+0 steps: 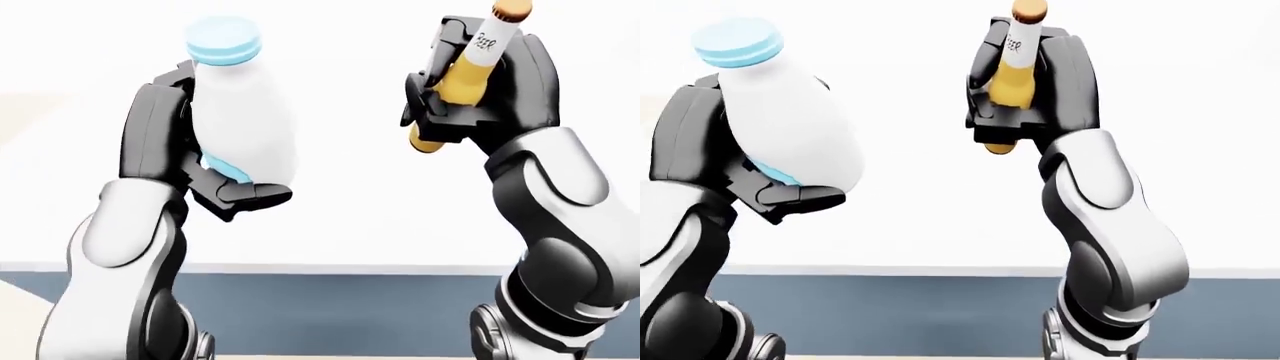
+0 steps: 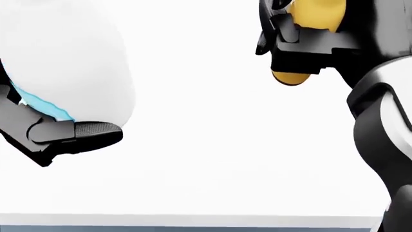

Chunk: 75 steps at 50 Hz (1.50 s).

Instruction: Move the drinks to the dining counter.

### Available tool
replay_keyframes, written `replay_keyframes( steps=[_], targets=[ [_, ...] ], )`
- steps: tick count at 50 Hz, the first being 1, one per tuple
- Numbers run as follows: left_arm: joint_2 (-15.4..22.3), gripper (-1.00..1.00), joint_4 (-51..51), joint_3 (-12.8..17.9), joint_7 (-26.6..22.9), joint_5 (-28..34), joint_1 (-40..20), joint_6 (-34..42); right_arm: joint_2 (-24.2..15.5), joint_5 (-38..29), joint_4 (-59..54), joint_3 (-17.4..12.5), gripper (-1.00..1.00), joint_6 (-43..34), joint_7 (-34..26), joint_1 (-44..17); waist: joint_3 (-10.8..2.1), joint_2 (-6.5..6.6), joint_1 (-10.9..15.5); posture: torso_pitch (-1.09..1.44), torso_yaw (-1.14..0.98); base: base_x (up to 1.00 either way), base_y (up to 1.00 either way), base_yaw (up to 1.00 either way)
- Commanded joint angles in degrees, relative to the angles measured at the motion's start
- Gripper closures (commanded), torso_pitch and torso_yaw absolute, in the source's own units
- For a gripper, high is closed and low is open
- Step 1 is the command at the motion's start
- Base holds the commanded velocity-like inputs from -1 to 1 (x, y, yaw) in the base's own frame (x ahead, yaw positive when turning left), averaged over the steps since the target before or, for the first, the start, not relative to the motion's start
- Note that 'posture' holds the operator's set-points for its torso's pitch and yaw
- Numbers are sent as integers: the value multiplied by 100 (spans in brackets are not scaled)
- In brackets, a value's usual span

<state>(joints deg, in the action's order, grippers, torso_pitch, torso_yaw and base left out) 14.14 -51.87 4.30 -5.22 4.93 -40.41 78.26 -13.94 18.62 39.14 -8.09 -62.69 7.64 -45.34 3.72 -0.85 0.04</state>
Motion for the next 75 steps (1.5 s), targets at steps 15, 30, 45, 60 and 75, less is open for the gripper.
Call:
replay_keyframes(
  steps=[15, 30, 45, 60, 75],
  targets=[
    [-539, 100, 1660, -104, -19, 419, 24, -1816, 42, -107, 75, -23, 100, 353, 34, -131, -178, -18, 36, 0, 0, 0, 0, 0],
    [-685, 100, 3622, -174, 260, 658, -78, -3345, 50, -104, 44, -50, 100, 370, 31, -140, -199, -12, 46, 0, 0, 0, 0, 0],
    [-715, 100, 5406, -98, 509, 529, -360, -4318, -15, 31, 54, -124, 100, 314, 136, -206, -264, -4, 42, 0, 0, 0, 0, 0],
    [-736, 100, 6124, -128, 723, 486, -400, -4801, -14, 89, 36, -90, 100, 377, 227, -180, -319, -3, 47, 0, 0, 0, 0, 0],
    [-764, 51, 5911, -196, 616, 652, -260, -4808, 11, 66, 1, -72, 100, 431, 215, -162, -337, 12, 45, 0, 0, 0, 0, 0]
  ],
)
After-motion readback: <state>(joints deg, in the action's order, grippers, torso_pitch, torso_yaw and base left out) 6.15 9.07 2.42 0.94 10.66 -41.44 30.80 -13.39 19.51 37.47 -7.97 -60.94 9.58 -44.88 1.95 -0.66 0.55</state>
